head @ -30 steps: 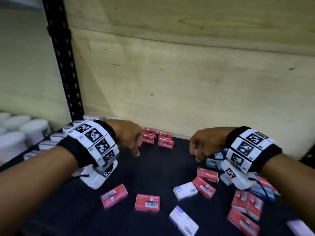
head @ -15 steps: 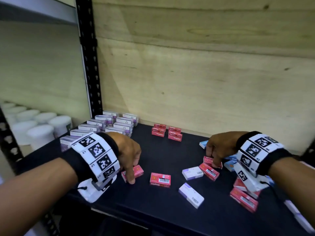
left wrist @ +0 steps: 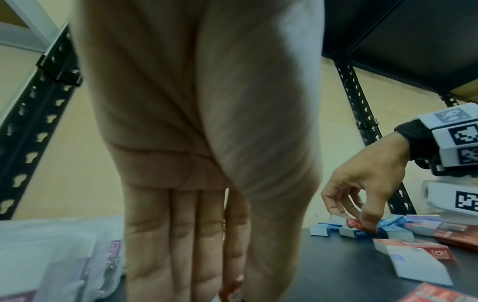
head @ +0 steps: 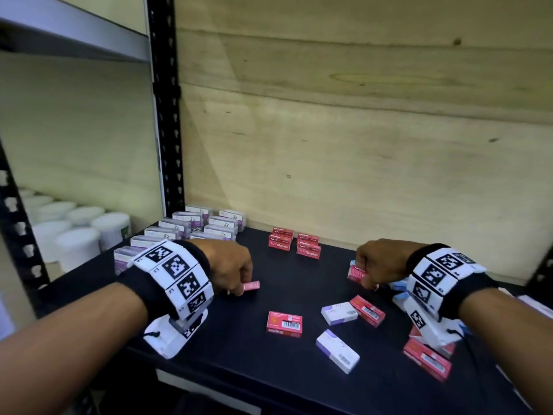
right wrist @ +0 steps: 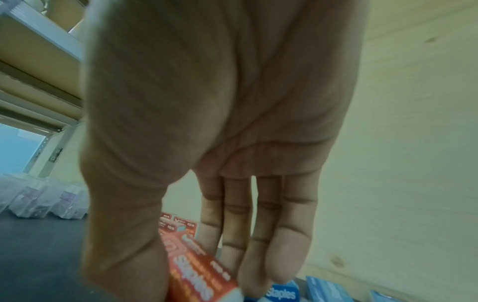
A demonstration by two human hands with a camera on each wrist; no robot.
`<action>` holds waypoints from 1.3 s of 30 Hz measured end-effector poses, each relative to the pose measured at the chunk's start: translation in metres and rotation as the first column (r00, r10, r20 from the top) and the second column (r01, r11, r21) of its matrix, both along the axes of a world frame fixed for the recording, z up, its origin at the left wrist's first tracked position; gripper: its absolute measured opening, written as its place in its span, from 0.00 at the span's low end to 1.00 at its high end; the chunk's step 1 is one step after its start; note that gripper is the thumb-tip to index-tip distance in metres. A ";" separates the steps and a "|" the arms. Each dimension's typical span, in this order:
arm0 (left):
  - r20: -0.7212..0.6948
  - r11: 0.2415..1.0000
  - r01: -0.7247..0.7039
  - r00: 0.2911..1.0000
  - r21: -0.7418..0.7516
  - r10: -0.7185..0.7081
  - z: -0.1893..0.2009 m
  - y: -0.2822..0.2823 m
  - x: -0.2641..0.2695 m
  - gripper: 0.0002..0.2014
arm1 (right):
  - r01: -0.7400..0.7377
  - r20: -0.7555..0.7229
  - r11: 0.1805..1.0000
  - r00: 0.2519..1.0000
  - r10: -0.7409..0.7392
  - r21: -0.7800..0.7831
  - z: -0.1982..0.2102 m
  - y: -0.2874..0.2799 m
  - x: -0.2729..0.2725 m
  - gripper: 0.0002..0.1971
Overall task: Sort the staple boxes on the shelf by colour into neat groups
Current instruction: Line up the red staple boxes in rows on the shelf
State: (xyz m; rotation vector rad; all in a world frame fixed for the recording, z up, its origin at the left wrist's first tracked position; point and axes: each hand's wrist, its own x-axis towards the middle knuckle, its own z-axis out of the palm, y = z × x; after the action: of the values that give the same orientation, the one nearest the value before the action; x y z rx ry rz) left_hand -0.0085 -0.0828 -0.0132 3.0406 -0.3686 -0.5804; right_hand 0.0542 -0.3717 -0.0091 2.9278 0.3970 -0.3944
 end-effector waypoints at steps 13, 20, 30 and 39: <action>0.085 0.999 0.041 0.995 0.021 -0.042 -0.004 -0.013 0.035 0.17 | -0.047 -0.104 0.996 0.993 0.055 0.074 -0.002 0.036 0.010 0.08; 0.053 0.998 0.057 0.997 0.031 -0.059 0.000 -0.024 0.060 0.16 | -0.139 -0.082 0.990 0.987 0.141 0.032 -0.004 0.050 0.027 0.13; 0.037 0.988 0.153 0.988 -0.017 -0.153 0.002 -0.035 0.080 0.26 | -0.160 -0.064 0.987 0.985 0.161 0.012 -0.004 0.064 0.040 0.16; 0.147 0.967 0.042 0.989 -0.253 -0.004 -0.008 -0.031 0.097 0.14 | -0.152 -0.076 0.988 0.985 0.155 0.037 -0.006 0.067 0.043 0.13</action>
State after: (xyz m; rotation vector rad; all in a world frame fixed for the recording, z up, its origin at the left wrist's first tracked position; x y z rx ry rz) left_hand 0.0883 -0.1140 -0.0216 2.8385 -0.4455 -0.2851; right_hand 0.0969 -0.3049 -0.0146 2.8926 0.6406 -0.4870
